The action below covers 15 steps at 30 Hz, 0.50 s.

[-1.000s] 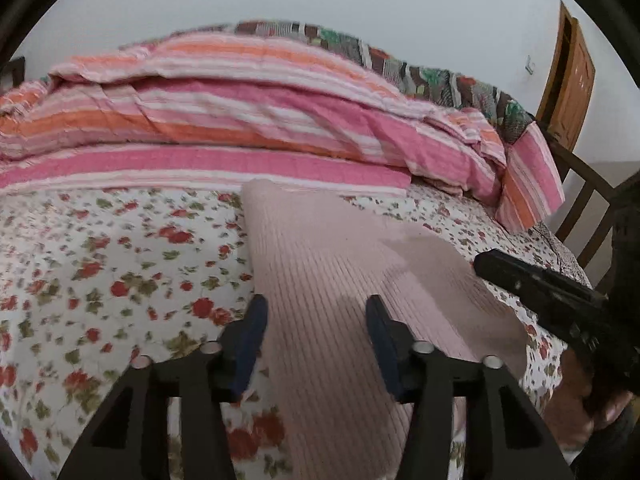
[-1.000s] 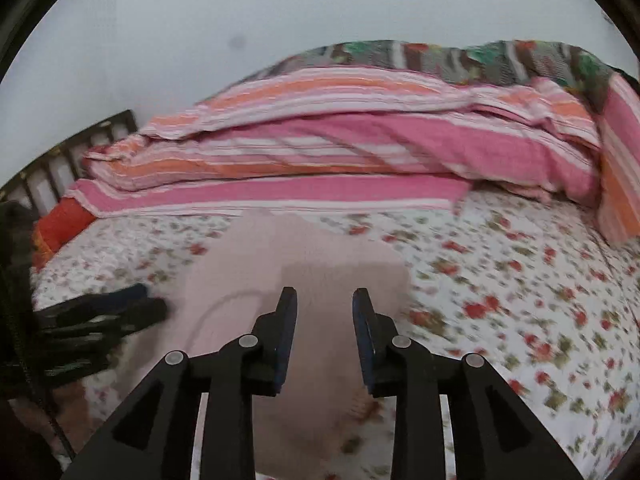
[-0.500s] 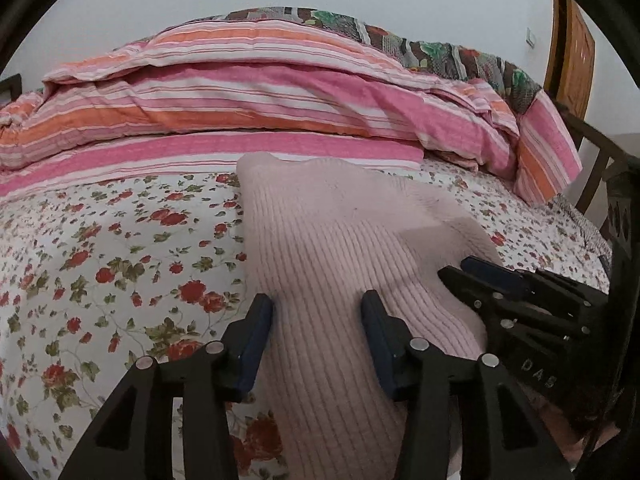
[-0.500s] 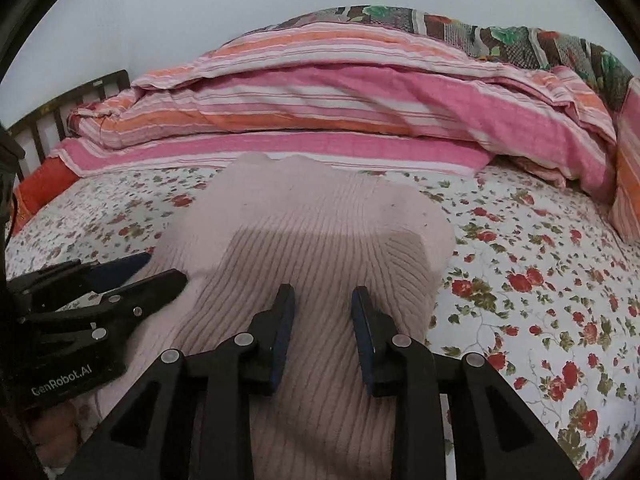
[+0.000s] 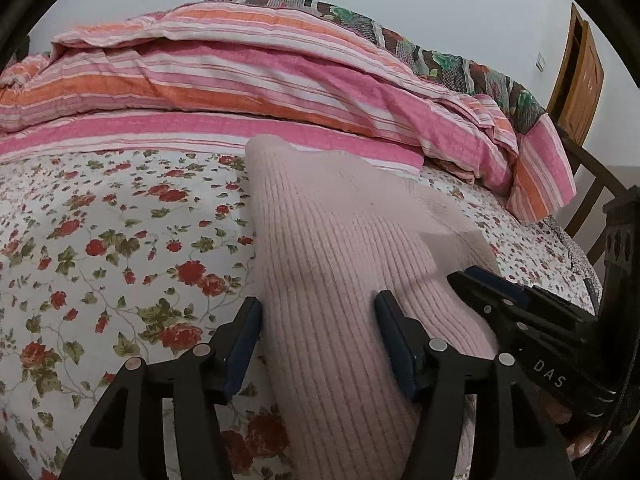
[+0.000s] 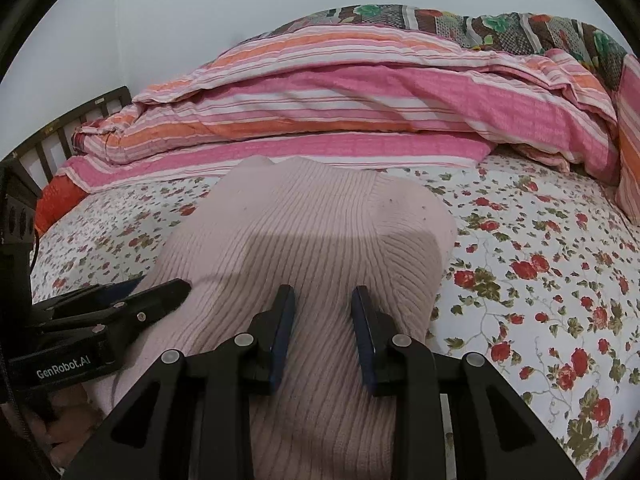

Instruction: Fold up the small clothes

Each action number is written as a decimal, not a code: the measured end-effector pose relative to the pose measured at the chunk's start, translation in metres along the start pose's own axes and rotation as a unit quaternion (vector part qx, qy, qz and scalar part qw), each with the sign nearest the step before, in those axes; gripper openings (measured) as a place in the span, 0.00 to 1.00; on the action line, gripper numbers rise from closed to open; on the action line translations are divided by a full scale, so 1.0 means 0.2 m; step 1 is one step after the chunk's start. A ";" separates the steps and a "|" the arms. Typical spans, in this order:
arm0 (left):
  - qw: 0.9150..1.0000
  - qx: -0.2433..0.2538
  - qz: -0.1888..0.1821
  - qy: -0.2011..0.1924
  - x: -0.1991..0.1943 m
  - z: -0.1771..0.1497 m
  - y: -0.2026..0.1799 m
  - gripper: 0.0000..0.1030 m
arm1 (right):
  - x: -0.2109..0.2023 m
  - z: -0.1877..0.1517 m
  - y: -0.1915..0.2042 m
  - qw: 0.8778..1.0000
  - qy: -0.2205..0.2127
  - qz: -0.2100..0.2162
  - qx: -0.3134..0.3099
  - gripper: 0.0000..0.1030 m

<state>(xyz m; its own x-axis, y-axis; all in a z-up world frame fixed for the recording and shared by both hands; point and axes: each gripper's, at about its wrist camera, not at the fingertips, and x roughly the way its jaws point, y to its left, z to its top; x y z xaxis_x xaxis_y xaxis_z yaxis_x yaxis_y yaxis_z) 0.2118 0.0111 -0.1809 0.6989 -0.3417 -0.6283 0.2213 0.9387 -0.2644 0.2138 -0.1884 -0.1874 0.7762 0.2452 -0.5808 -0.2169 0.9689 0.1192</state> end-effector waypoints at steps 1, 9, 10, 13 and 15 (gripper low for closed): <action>1.000 -0.001 0.000 -0.001 0.00 0.00 0.00 0.58 | 0.00 0.00 0.00 1.000 0.001 -0.001 0.000 0.28; 0.999 -0.034 -0.029 0.001 -0.10 -0.04 0.05 0.61 | -0.07 0.03 -0.03 1.000 0.016 0.018 -0.003 0.28; 0.999 -0.036 -0.034 0.000 -0.12 -0.05 0.05 0.61 | -0.09 0.03 -0.04 1.000 0.016 0.019 0.000 0.29; 0.998 -0.041 -0.050 -0.001 -0.19 -0.09 0.08 0.67 | -0.14 0.02 -0.10 0.999 0.016 0.026 0.016 0.31; 0.998 -0.040 -0.056 0.007 -0.21 -0.14 0.09 0.69 | -0.14 0.01 -0.13 0.999 0.016 0.033 0.023 0.30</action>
<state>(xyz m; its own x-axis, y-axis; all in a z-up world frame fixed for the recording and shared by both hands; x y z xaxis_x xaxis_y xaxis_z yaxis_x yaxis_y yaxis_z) 0.1675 0.0413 -0.1800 0.6627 -0.4456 -0.6019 0.2415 0.8880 -0.3914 0.1983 -0.2196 -0.1724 0.7422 0.3072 -0.5956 -0.2386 0.9516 0.1936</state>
